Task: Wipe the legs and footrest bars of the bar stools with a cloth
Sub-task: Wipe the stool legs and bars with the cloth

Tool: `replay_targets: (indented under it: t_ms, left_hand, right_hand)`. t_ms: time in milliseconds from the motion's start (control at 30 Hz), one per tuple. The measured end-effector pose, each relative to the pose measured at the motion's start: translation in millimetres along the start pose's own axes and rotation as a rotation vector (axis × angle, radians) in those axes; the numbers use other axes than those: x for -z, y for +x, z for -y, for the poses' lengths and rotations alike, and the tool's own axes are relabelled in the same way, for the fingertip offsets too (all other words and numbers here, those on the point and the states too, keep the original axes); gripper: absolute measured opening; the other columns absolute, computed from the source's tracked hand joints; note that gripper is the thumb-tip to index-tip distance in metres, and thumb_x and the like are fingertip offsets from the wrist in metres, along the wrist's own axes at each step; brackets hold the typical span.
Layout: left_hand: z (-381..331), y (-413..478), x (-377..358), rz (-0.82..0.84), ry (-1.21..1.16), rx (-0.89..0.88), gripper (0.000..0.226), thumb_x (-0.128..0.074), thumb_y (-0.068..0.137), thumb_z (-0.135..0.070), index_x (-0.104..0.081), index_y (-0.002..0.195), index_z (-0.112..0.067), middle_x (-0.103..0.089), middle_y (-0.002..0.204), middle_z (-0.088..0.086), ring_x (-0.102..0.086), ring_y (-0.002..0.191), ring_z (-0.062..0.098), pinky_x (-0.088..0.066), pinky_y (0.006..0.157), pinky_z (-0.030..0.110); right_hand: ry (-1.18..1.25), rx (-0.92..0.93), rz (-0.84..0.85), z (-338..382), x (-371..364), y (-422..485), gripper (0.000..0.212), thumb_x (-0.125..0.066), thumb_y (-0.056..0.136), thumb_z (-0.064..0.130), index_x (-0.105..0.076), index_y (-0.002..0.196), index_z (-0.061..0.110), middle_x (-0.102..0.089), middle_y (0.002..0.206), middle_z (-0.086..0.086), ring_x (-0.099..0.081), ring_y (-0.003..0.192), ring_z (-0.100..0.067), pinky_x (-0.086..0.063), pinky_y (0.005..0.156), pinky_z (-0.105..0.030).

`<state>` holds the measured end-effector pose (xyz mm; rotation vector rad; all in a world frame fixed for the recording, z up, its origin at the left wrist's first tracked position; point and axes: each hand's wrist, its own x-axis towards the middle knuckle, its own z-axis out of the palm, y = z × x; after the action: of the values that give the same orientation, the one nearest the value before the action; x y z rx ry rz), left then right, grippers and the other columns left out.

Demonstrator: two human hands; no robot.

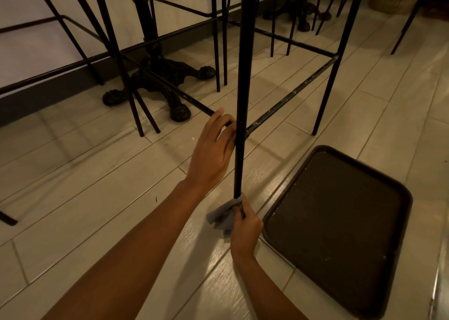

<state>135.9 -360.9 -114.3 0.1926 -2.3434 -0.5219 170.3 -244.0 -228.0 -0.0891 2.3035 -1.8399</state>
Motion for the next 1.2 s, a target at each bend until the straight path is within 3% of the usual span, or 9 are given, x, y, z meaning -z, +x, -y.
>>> replay_targets:
  t_ms: [200,433,600,767,833,900,967,1067,1200]
  left_hand:
    - [-1,0,1,0.014,-0.004,0.022,0.050,-0.024,0.099,-0.038,-0.054,0.123,-0.006,-0.046,0.128,0.005,-0.024,0.136,0.019,-0.006,0.115,0.011]
    - [0,0,-1,-0.004,0.007,0.006,0.049,-0.023,0.099,-0.037,-0.054,0.122,-0.005,-0.039,0.128,-0.001,-0.026,0.136,0.020,-0.012,0.116,0.020]
    - [0,0,0,0.010,0.010,0.017,0.047,-0.026,0.099,-0.036,-0.053,0.123,-0.007,-0.046,0.129,0.004,-0.028,0.137,0.021,-0.013,0.116,0.018]
    - [-2,-1,1,0.013,0.031,0.027,0.053,-0.020,0.098,-0.040,-0.053,0.124,-0.008,-0.042,0.130,0.000,-0.024,0.137,0.019,-0.015,0.115,0.026]
    - [-1,-1,2,0.028,0.035,0.032,0.054,-0.019,0.098,-0.041,-0.053,0.125,-0.008,-0.048,0.130,0.007,-0.024,0.137,0.019,-0.011,0.115,0.019]
    - [-1,0,2,0.033,0.027,0.033,0.054,-0.020,0.098,-0.040,-0.053,0.124,-0.007,-0.050,0.129,0.010,-0.023,0.137,0.019,-0.006,0.115,0.012]
    - [-2,0,2,0.031,0.021,0.032,0.053,-0.020,0.098,-0.040,-0.054,0.123,-0.007,-0.050,0.128,0.011,-0.022,0.137,0.019,-0.006,0.115,0.014]
    - [-3,-1,3,0.032,0.023,0.026,0.052,-0.021,0.098,-0.038,-0.054,0.123,-0.006,-0.051,0.128,0.012,-0.022,0.136,0.019,-0.007,0.115,0.018]
    - [0,-1,1,0.019,0.017,0.028,0.051,-0.022,0.099,-0.038,-0.054,0.122,-0.007,-0.048,0.127,0.006,-0.022,0.137,0.019,-0.005,0.116,0.013]
  right_hand:
    - [-0.014,-0.047,0.019,-7,1,-2,0.037,-0.053,0.089,0.003,-0.055,0.125,0.014,-0.065,0.116,-0.007,-0.060,0.106,-0.017,-0.050,0.093,-0.029]
    - [0.043,-0.050,-0.057,-3,-1,-2,0.034,-0.053,0.089,0.000,-0.057,0.122,0.009,-0.066,0.109,-0.007,-0.061,0.097,-0.016,-0.042,0.074,0.000]
    - [-0.076,-0.093,0.006,-14,-1,1,0.035,-0.051,0.090,0.001,-0.057,0.123,0.011,-0.067,0.110,-0.009,-0.062,0.096,-0.018,-0.049,0.083,-0.022]
    - [-0.255,-0.126,0.095,-22,3,6,0.029,-0.048,0.093,0.004,-0.060,0.119,0.008,-0.066,0.105,-0.012,-0.060,0.090,-0.015,-0.038,0.072,-0.011]
    - [-0.273,-0.127,0.104,-22,5,8,0.027,-0.047,0.094,0.005,-0.061,0.117,0.008,-0.066,0.105,-0.013,-0.059,0.089,-0.014,-0.036,0.069,-0.008]
    - [-0.282,-0.125,0.097,-22,5,7,0.027,-0.047,0.094,0.006,-0.061,0.117,0.009,-0.066,0.103,-0.011,-0.057,0.089,-0.011,-0.038,0.072,-0.010]
    - [-0.278,-0.125,0.088,-23,3,3,0.029,-0.048,0.094,0.005,-0.060,0.119,0.012,-0.066,0.103,-0.009,-0.055,0.088,-0.009,-0.042,0.077,-0.017]
    - [-0.244,-0.159,0.097,-25,1,5,0.029,-0.046,0.093,0.003,-0.061,0.116,0.011,-0.066,0.103,-0.010,-0.061,0.095,-0.018,-0.045,0.081,-0.021]
    - [-0.380,-0.183,0.141,-28,-1,14,0.027,-0.045,0.093,0.004,-0.063,0.113,0.006,-0.066,0.108,-0.013,-0.061,0.101,-0.024,-0.042,0.079,-0.020]
